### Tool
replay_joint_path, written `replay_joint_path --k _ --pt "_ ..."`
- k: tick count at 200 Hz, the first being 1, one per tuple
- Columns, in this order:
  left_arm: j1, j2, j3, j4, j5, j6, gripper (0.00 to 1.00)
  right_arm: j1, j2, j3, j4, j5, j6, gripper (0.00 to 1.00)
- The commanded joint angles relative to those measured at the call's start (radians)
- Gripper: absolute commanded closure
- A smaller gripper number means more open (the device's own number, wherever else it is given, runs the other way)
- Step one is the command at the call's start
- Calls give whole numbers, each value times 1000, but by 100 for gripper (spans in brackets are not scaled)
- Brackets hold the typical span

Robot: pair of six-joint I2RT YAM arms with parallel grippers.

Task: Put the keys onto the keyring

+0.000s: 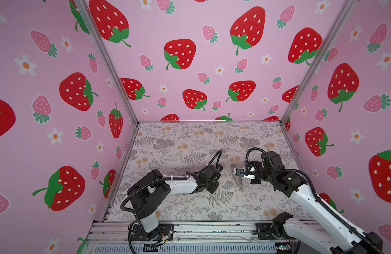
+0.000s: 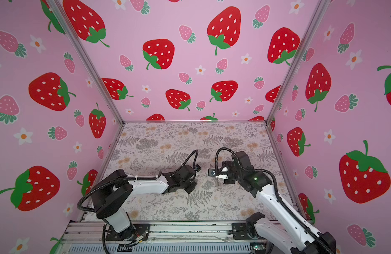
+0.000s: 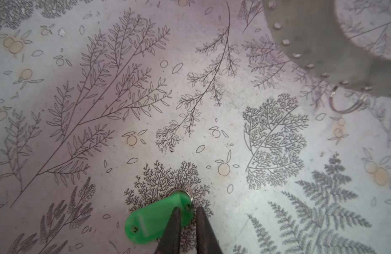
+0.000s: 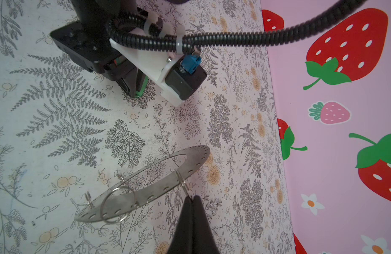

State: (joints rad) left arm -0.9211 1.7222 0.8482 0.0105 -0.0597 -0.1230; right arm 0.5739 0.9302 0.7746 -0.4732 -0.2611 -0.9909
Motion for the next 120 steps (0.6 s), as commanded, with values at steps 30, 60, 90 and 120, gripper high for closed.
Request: replay_joint_path --k 30,60,90,120 --pt "-7 -6 26 -15 -37 0 93 1 -13 -1 -3 -20 -2 100" --pt "-8 -19 20 -6 -35 12 100 1 -13 -4 1 -21 -1 100" --pt "-7 -22 17 -1 -24 21 100 1 -13 -6 8 -26 0 100" --pt "-6 -46 -8 28 -2 38 100 1 -13 -7 13 -27 5 100"
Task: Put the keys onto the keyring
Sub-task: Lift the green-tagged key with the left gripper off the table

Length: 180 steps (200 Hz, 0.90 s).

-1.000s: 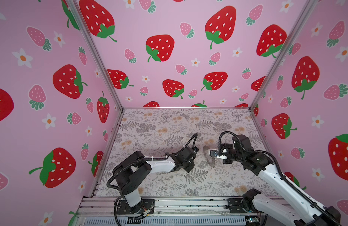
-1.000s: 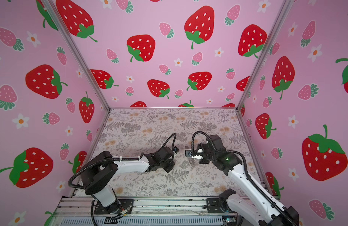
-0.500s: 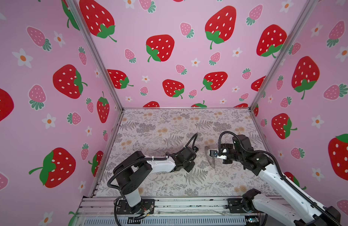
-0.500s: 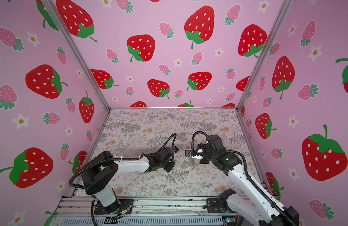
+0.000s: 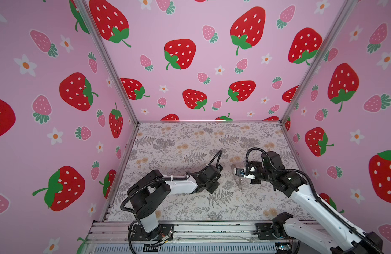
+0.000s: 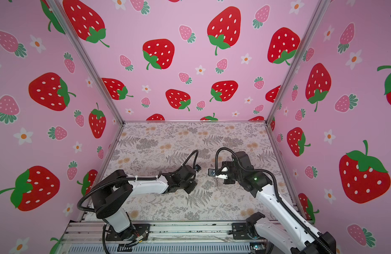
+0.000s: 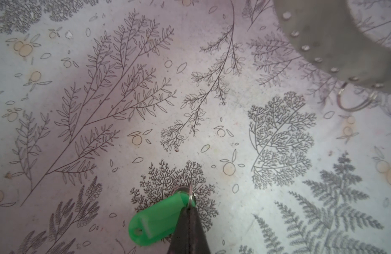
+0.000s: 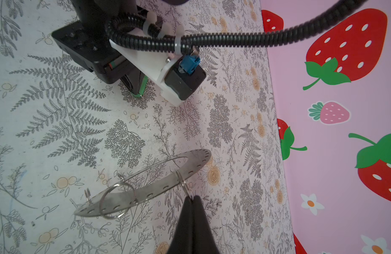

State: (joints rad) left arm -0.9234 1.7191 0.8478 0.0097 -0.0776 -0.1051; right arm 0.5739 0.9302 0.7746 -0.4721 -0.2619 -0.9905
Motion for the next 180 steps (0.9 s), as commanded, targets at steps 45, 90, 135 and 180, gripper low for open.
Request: replay_joint_path --k 45,90,135,180 --pt "19 -127 -69 61 119 114 100 1 -14 -24 27 -57 3 100" --pt "129 -228 -148 87 381 157 100 1 -13 -32 36 -66 5 100" --pt "176 -264 -155 93 540 182 100 1 -13 -38 53 -86 20 100" --pt "198 -267 -104 -57 461 243 97 1 -12 -38 62 -87 31 100"
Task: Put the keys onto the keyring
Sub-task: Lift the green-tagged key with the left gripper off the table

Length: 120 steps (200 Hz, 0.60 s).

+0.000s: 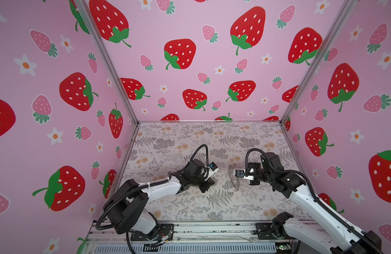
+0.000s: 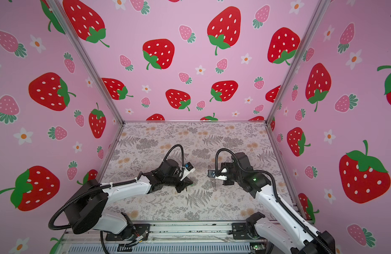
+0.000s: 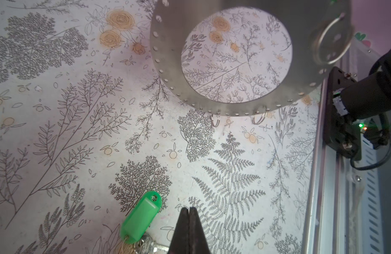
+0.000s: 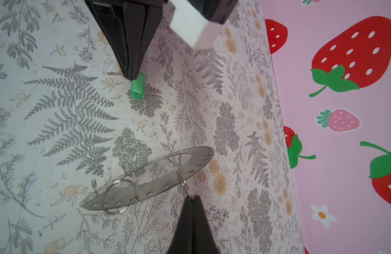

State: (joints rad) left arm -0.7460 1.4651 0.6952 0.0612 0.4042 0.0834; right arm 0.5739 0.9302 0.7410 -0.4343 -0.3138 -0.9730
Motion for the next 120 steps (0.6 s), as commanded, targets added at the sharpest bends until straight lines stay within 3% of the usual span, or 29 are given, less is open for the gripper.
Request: replay_joint_path --k 1,29,56,98,120 --pt "21 -13 49 -114 -24 54 97 1 -12 -5 25 -35 15 100" --pt "45 -33 64 -190 -130 17 77 1 -4 -6 36 -43 17 100" --pt "54 -26 59 -254 -284 -118 75 1 7 -6 47 -48 17 100" --pt "37 -35 -16 -151 -311 -333 70 1 24 -3 54 -48 5 100" --pt "45 6 -9 -128 -273 -384 70 1 27 -2 50 -48 0 100"
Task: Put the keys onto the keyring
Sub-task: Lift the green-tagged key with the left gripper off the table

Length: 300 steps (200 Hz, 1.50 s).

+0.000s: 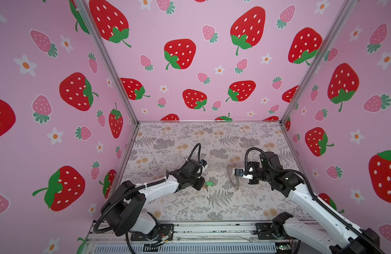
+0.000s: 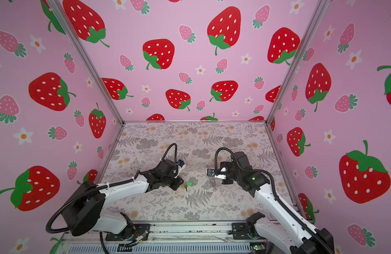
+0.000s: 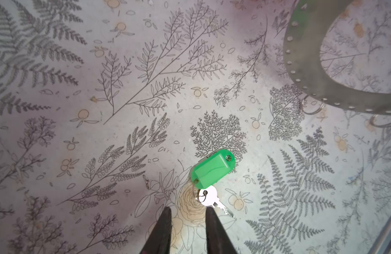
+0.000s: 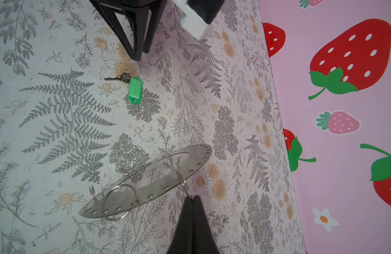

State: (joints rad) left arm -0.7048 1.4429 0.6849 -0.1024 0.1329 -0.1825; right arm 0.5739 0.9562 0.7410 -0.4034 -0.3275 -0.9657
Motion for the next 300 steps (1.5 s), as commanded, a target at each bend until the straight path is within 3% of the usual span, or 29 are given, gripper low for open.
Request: replay_joint_path --k 1,94,179,219,258,300 --pt "4 31 3 35 13 -118 70 1 1 -2 19 -35 -8 100" --pt "16 138 41 65 118 -142 75 1 -16 -3 1 -20 -1 100" --pt "16 164 50 67 133 -143 83 1 -10 -1 2 -12 -1 100" --pt "16 166 51 67 130 -135 91 1 -13 -2 0 -10 1 100" --pt "16 125 39 63 122 -92 100 1 -10 -5 5 -6 0 100" --pt "16 54 30 65 148 19 100 1 -4 -5 13 -12 0 100"
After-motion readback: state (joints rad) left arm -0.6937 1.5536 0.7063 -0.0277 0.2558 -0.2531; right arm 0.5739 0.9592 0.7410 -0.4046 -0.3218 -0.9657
